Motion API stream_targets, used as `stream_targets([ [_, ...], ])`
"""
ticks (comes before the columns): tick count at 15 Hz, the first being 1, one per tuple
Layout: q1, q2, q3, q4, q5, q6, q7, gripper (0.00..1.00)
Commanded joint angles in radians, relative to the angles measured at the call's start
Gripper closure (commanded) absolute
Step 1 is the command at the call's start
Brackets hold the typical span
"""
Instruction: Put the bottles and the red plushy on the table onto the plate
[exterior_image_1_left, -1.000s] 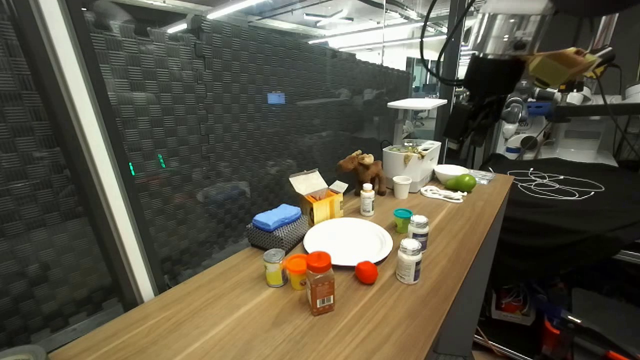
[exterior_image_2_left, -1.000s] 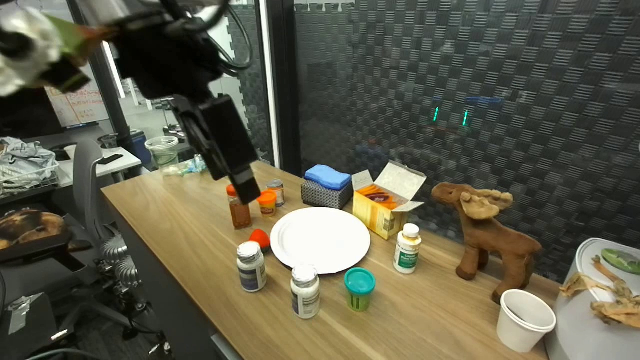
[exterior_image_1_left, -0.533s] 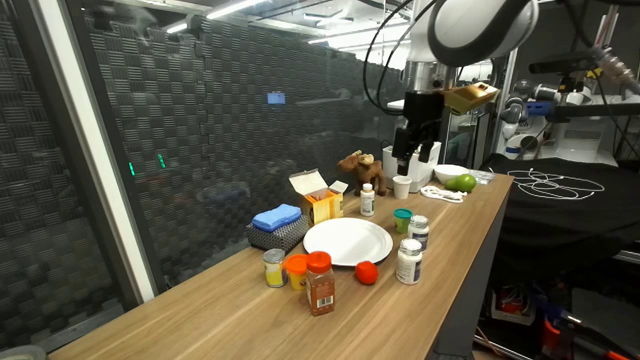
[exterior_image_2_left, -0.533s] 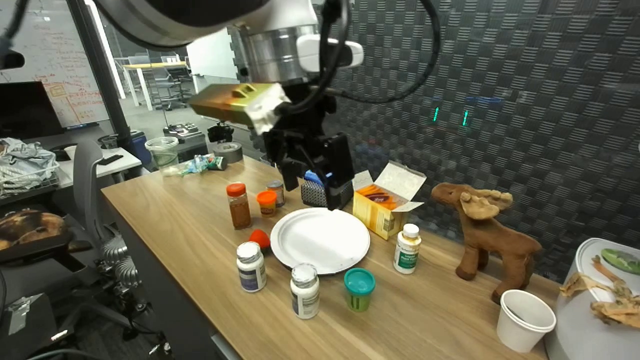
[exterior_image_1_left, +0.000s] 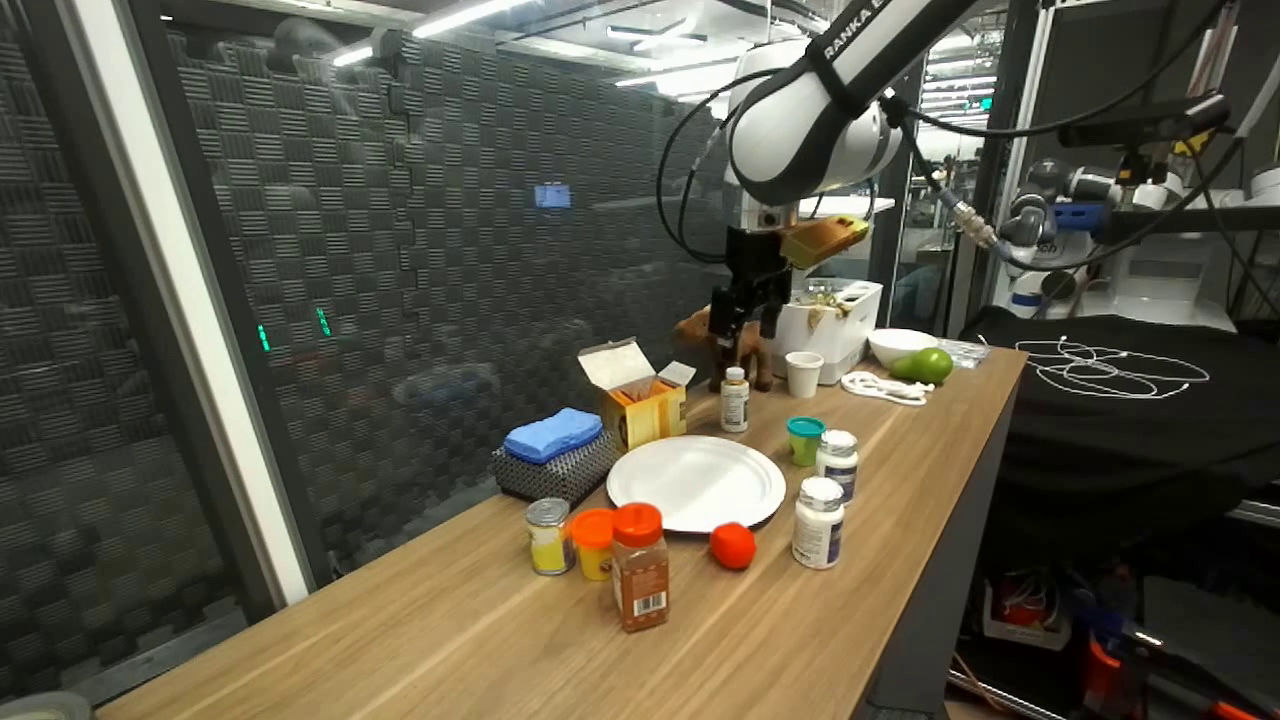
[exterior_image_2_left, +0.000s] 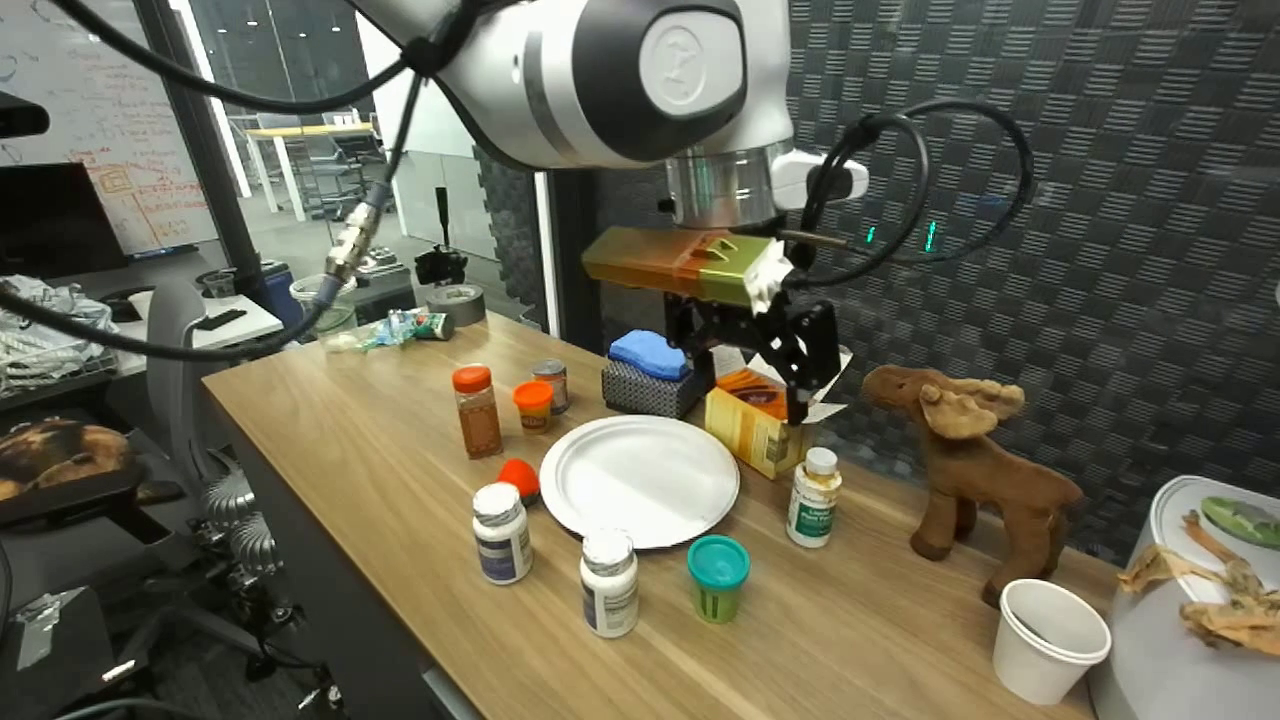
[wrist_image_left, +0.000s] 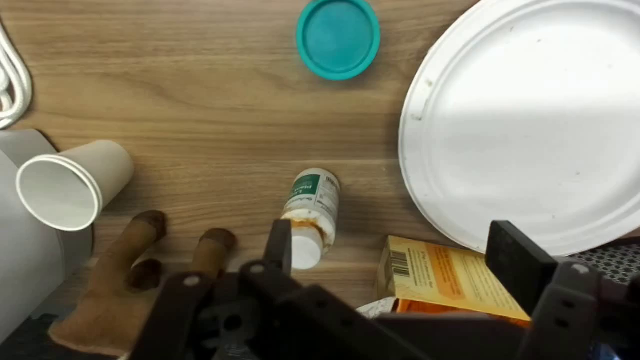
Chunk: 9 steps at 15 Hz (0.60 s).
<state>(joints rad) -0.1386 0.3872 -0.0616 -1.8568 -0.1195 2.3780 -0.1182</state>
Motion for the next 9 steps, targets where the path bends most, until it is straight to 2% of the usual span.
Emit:
stream_targets([
  [1, -0.026, 0.108, -0.001, 0.149, 0.040, -0.038, -0.061, 0.00],
  [9, -0.072, 0.215, 0.007, 0.260, 0.075, -0.060, -0.077, 0.00],
])
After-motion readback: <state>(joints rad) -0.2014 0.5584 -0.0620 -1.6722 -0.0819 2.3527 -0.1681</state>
